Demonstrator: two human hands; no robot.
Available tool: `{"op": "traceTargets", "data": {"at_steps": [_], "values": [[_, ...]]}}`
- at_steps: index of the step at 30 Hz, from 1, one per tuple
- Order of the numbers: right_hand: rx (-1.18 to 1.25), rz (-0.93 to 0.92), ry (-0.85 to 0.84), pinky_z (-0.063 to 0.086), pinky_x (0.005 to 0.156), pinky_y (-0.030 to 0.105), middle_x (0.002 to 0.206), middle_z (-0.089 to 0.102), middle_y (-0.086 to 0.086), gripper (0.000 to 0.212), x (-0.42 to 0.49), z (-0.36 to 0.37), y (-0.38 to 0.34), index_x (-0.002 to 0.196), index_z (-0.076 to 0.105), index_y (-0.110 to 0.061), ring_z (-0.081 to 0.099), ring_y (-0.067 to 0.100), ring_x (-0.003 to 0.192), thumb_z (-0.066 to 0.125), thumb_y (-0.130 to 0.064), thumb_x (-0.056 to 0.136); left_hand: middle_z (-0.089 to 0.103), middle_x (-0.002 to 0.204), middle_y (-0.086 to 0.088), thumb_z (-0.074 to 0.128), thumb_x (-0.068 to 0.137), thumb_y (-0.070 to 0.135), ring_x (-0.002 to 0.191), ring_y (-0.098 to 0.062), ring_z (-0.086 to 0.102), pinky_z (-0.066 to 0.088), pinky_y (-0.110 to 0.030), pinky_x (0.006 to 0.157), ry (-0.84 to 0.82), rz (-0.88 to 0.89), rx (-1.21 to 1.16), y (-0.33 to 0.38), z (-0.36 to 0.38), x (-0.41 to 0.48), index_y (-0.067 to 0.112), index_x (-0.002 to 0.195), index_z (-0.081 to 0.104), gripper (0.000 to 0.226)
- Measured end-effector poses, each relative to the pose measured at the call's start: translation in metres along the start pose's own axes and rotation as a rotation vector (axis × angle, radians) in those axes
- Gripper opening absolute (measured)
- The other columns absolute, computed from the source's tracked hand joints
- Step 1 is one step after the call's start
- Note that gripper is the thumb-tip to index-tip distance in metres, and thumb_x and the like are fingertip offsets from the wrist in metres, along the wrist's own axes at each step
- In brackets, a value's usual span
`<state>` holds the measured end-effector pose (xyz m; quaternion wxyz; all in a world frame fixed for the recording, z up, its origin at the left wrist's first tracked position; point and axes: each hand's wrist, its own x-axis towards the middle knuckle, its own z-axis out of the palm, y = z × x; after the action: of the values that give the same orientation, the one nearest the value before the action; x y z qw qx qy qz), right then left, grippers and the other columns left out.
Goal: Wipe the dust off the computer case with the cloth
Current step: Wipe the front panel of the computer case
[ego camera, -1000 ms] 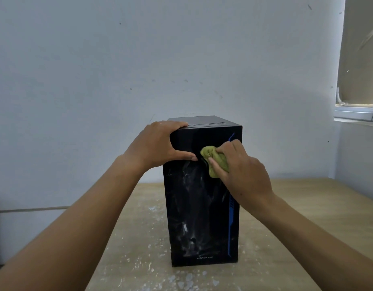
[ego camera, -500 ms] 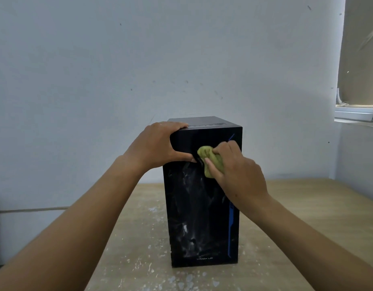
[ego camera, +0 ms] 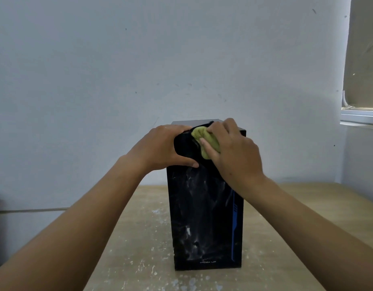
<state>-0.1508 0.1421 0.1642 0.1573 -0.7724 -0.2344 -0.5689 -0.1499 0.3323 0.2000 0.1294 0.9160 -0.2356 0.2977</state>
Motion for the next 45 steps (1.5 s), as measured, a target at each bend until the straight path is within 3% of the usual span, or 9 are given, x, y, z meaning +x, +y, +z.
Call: {"op": "traceTargets", "data": {"at_steps": [3, 7, 14, 22, 24, 28, 31, 38, 45], "values": [[0.014, -0.049, -0.019, 0.044, 0.038, 0.029, 0.090, 0.055, 0.006, 0.027, -0.004, 0.009, -0.012, 0.097, 0.060, -0.014, 0.052, 0.021, 0.048, 0.054, -0.040, 0.090, 0.067, 0.104, 0.021, 0.082, 0.058, 0.058, 0.095, -0.004, 0.059, 0.049, -0.028, 0.084, 0.001, 0.026, -0.063, 0.001, -0.002, 0.000, 0.030, 0.119, 0.063, 0.070], [0.022, -0.079, -0.089, 0.045, 0.036, 0.031, 0.090, 0.052, 0.004, 0.029, -0.021, 0.010, -0.010, 0.095, 0.058, -0.016, 0.048, 0.018, 0.047, 0.048, -0.043, 0.092, 0.064, 0.119, 0.011, 0.089, 0.061, 0.043, 0.102, -0.005, 0.054, 0.041, -0.021, 0.086, -0.034, 0.031, 0.015, -0.002, -0.003, 0.000, 0.024, 0.135, 0.055, 0.083], [0.003, -0.027, -0.104, 0.035, 0.043, 0.022, 0.092, 0.055, 0.004, 0.025, -0.020, -0.007, 0.010, 0.098, 0.062, -0.017, 0.043, 0.016, 0.048, 0.059, -0.041, 0.089, 0.057, 0.134, 0.009, 0.086, 0.055, 0.061, 0.122, -0.012, 0.052, 0.042, -0.027, 0.101, -0.043, -0.015, 0.077, -0.001, -0.002, 0.000, 0.025, 0.142, 0.047, 0.102], [0.046, 0.003, -0.044, 0.043, 0.043, 0.026, 0.094, 0.054, 0.004, 0.023, -0.005, -0.004, 0.000, 0.100, 0.062, -0.016, 0.051, 0.019, 0.051, 0.062, -0.037, 0.090, 0.046, 0.135, 0.010, 0.079, 0.058, 0.065, 0.121, -0.010, 0.047, 0.051, -0.037, 0.091, 0.127, -0.039, 0.112, 0.008, 0.009, -0.014, 0.024, 0.137, 0.046, 0.095], [0.027, -0.052, -0.081, 0.041, 0.041, 0.025, 0.092, 0.054, 0.005, 0.023, -0.016, -0.001, 0.000, 0.097, 0.061, -0.015, 0.049, 0.018, 0.048, 0.061, -0.037, 0.090, 0.037, 0.147, 0.007, 0.078, 0.061, 0.060, 0.134, -0.011, 0.038, 0.048, -0.040, 0.100, 0.211, -0.049, 0.053, 0.009, 0.018, -0.022, 0.022, 0.145, 0.037, 0.101], [0.006, -0.077, -0.155, 0.046, 0.038, 0.029, 0.091, 0.051, 0.002, 0.025, -0.035, -0.002, 0.006, 0.096, 0.060, -0.017, 0.048, 0.016, 0.047, 0.056, -0.041, 0.091, -0.001, 0.164, 0.006, 0.085, 0.066, 0.045, 0.149, -0.006, 0.006, 0.022, -0.023, 0.114, 0.284, -0.165, -0.197, 0.014, 0.046, -0.042, 0.025, 0.155, -0.011, 0.132], [0.001, -0.084, -0.163, 0.042, 0.038, 0.025, 0.091, 0.052, 0.003, 0.023, -0.032, -0.005, 0.007, 0.096, 0.061, -0.017, 0.046, 0.016, 0.047, 0.061, -0.039, 0.090, 0.009, 0.165, 0.005, 0.087, 0.065, 0.044, 0.148, -0.009, 0.019, 0.028, -0.036, 0.119, 0.342, -0.279, -0.410, 0.017, 0.070, -0.052, 0.039, 0.146, -0.030, 0.142], [0.035, -0.092, -0.057, 0.041, 0.041, 0.025, 0.093, 0.053, 0.007, 0.026, 0.015, 0.001, -0.014, 0.101, 0.062, -0.014, 0.051, 0.021, 0.051, 0.061, -0.039, 0.091, 0.040, 0.149, 0.010, 0.090, 0.062, 0.044, 0.134, -0.006, 0.042, 0.043, -0.037, 0.110, 0.445, -0.410, -0.661, 0.026, 0.098, -0.057, 0.029, 0.154, 0.011, 0.122], [0.016, -0.174, -0.021, 0.043, 0.036, 0.027, 0.089, 0.055, 0.007, 0.025, -0.005, 0.022, -0.028, 0.094, 0.060, -0.014, 0.050, 0.018, 0.046, 0.058, -0.038, 0.090, 0.045, 0.146, 0.010, 0.089, 0.063, 0.042, 0.132, -0.006, 0.044, 0.042, -0.030, 0.108, 0.449, -0.467, -0.668, 0.027, 0.109, -0.064, 0.024, 0.153, 0.021, 0.115]]}}
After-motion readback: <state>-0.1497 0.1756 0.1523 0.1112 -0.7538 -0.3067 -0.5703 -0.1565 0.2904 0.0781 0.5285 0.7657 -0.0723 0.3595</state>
